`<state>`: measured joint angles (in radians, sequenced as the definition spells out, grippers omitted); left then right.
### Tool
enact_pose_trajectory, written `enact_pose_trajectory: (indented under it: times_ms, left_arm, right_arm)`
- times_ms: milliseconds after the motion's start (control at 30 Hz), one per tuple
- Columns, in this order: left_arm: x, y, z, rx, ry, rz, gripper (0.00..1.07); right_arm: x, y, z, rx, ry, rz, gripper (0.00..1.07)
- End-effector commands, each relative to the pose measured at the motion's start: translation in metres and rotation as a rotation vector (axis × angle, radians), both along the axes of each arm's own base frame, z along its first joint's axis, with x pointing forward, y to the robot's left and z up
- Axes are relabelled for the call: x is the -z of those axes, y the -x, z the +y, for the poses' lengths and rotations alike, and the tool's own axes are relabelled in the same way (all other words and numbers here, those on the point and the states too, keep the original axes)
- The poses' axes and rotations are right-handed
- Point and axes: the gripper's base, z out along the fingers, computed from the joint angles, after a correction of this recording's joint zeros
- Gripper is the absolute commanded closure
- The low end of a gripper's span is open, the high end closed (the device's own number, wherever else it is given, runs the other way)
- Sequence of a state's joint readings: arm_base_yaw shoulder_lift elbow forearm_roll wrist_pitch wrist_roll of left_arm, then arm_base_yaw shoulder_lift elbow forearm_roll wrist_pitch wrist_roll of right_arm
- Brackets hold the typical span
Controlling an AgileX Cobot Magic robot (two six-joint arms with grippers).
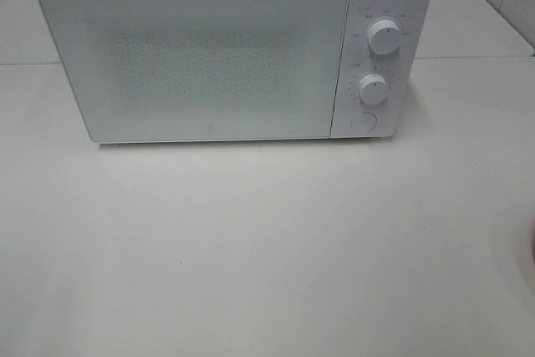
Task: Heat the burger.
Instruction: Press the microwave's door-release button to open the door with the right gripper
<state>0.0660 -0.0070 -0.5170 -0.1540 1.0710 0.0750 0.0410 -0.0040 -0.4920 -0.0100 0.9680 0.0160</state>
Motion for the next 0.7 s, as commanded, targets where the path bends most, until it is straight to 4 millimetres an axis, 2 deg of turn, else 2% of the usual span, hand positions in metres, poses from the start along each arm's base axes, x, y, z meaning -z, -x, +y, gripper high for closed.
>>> enact_pose_trajectory:
  times_ms: [33,267,300,433,533,600,633,700]
  left_arm:
    - [0.001,0.002,-0.001,0.004,0.010,-0.009,0.07]
    - [0.001,0.002,-0.001,0.004,0.010,-0.009,0.07]
    - [0.001,0.002,-0.001,0.004,0.010,-0.009,0.07]
    - [0.001,0.002,-0.001,0.004,0.010,-0.009,0.07]
    - [0.001,0.002,-0.001,0.004,0.010,-0.009,0.07]
    - [0.001,0.002,-0.001,0.004,0.010,-0.009,0.07]
    - [0.001,0.002,-0.001,0.004,0.010,-0.009,0.07]
    - [0.001,0.002,-0.001,0.004,0.010,-0.009,0.07]
  right_arm:
    - [0.000,0.004,0.000,0.001,-0.002,-0.039,0.32]
    - [-0.005,0.005,0.002,-0.009,-0.030,-0.064,0.32]
    - [-0.014,0.007,0.003,-0.020,-0.047,-0.119,0.31]
    - [-0.028,0.005,0.003,-0.020,-0.049,-0.191,0.30]
    - [-0.036,-0.005,0.003,-0.019,-0.044,-0.196,0.30]
    - [-0.041,-0.022,0.004,-0.025,-0.028,-0.185,0.31]
    - [-0.041,-0.022,0.004,-0.025,-0.028,-0.185,0.31]
    - [-0.046,-0.039,0.004,-0.030,-0.012,-0.186,0.31]
